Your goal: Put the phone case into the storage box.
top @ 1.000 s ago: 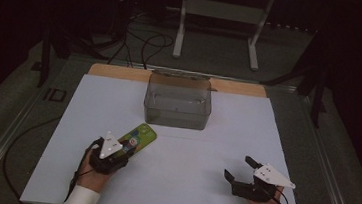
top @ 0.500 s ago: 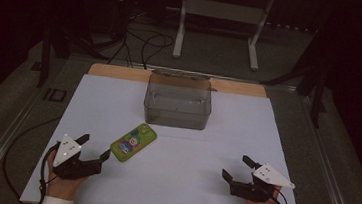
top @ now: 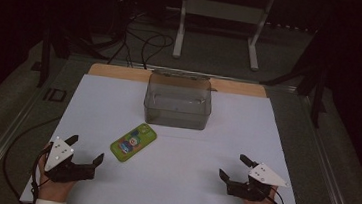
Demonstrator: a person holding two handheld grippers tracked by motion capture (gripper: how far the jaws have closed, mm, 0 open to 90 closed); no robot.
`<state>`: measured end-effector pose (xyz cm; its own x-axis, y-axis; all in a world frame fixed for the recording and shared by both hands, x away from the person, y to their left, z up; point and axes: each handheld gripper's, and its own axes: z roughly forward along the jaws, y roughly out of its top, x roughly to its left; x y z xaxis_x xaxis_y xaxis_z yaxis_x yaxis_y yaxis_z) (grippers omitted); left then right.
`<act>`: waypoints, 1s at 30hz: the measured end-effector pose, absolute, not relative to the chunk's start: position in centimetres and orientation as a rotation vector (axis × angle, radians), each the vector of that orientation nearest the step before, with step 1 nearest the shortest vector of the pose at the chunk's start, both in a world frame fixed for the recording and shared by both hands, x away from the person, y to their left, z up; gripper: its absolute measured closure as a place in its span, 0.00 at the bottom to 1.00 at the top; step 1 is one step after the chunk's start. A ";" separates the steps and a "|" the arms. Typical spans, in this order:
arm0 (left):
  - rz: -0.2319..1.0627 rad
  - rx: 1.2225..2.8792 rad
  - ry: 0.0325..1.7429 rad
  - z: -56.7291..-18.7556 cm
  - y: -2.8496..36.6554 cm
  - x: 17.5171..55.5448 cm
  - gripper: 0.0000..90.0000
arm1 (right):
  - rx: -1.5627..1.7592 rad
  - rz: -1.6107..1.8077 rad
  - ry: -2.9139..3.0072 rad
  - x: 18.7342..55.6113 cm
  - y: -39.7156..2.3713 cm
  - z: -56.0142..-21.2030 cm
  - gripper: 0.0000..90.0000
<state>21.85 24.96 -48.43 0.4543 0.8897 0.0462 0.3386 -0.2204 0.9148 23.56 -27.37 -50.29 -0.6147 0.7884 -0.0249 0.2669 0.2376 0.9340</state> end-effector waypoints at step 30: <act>0.589 2.125 1.042 -47.4 20.1 28.3 0.00 | 0.996 1.383 2.001 23.7 -27.6 -50.4 0.11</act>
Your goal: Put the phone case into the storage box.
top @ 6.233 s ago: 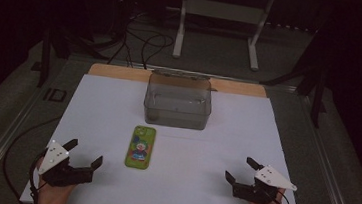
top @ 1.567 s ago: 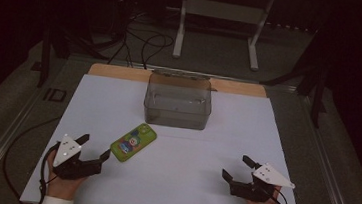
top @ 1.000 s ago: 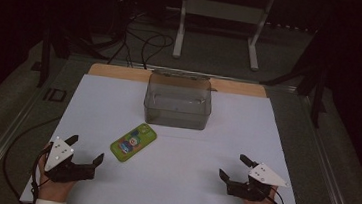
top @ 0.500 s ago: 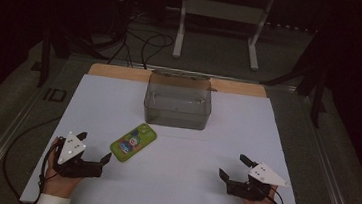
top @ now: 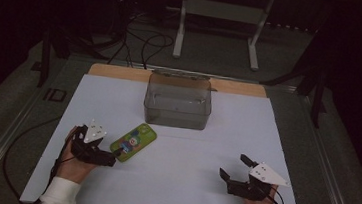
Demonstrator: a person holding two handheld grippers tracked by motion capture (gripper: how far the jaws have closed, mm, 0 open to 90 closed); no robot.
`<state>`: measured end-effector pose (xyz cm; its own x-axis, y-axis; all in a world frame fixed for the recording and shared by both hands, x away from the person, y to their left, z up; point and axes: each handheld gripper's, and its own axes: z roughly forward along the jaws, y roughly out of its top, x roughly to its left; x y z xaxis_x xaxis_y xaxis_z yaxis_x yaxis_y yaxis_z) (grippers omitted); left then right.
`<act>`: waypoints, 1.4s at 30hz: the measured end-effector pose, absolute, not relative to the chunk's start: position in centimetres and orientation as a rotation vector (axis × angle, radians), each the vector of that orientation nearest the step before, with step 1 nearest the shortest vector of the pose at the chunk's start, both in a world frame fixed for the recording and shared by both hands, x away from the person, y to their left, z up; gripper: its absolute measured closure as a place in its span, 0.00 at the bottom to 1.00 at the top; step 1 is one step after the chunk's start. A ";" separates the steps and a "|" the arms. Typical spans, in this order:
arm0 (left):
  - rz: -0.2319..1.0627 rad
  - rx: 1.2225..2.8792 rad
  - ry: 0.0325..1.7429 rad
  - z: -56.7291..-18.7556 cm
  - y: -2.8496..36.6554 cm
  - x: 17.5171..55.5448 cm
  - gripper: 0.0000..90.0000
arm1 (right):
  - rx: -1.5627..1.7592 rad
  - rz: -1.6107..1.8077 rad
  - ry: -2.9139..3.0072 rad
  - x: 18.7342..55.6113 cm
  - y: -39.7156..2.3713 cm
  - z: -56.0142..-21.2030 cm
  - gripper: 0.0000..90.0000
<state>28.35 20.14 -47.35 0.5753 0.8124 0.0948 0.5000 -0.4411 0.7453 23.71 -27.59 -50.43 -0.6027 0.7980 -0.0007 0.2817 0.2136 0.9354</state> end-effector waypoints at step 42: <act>0.309 2.536 1.100 -51.1 15.2 34.5 0.09 | 0.999 1.383 1.996 23.8 -27.8 -50.4 0.11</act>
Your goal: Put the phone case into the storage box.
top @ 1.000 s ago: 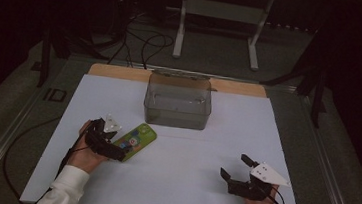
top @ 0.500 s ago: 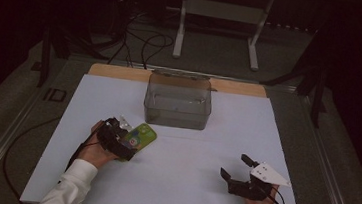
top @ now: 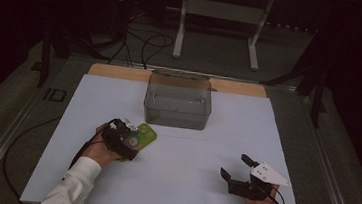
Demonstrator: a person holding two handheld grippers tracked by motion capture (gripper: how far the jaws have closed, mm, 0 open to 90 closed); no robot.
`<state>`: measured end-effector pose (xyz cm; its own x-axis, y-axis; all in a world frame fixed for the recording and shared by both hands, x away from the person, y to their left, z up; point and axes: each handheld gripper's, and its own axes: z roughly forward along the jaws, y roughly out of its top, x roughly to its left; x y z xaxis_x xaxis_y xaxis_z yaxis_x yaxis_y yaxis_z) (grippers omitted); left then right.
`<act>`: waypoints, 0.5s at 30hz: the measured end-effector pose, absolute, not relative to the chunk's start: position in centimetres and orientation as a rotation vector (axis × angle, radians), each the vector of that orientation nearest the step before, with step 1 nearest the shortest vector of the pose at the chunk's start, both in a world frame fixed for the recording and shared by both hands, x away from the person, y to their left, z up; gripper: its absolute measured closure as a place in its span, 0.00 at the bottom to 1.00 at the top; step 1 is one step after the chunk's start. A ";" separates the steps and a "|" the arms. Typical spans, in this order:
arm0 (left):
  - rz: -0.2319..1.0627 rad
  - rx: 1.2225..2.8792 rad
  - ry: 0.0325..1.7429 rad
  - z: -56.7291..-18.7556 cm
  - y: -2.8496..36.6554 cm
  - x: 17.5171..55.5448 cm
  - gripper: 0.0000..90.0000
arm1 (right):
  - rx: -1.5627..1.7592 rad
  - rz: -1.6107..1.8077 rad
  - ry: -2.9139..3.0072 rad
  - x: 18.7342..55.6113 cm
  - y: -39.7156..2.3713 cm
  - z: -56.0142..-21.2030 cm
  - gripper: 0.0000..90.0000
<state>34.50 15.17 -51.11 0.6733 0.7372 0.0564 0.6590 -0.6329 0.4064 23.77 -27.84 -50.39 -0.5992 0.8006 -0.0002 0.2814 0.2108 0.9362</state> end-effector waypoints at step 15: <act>0.182 2.585 1.167 -50.9 14.9 35.2 0.16 | 1.003 1.381 1.998 23.8 -27.8 -50.4 0.11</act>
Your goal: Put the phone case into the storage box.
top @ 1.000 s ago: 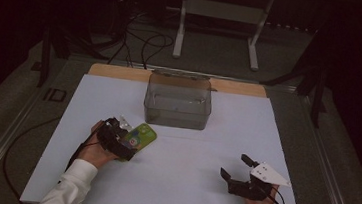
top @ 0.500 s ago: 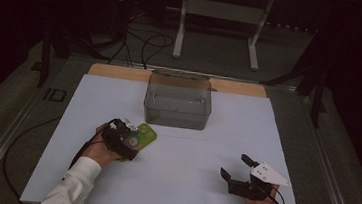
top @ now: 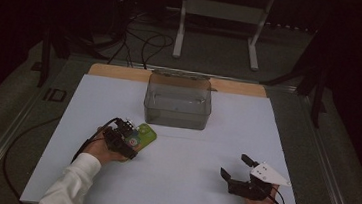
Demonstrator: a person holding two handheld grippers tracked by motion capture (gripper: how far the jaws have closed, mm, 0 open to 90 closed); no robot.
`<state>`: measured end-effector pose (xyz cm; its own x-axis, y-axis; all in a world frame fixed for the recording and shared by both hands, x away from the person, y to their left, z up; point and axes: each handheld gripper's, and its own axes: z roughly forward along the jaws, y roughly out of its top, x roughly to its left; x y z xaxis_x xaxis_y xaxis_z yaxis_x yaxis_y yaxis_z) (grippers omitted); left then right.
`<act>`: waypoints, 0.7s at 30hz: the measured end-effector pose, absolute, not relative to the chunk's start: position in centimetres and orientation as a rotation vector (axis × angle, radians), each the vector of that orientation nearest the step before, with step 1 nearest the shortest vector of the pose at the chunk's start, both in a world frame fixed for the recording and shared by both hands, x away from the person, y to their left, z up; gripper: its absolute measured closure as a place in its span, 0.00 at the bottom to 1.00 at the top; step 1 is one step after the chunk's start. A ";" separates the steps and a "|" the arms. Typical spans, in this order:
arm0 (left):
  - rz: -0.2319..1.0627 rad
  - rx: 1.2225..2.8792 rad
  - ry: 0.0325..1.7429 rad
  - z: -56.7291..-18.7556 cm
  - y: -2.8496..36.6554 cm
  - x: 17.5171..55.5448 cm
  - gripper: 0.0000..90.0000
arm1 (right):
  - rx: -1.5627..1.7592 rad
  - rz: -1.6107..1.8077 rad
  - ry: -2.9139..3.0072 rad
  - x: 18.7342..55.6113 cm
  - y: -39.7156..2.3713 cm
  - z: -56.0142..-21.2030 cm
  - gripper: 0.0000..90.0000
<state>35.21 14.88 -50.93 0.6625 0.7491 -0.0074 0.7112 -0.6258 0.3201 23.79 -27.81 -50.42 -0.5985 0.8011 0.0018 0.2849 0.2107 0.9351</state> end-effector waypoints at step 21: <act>0.244 2.493 1.146 -49.7 15.0 34.0 0.18 | 1.009 1.383 2.002 23.8 -27.8 -50.4 0.11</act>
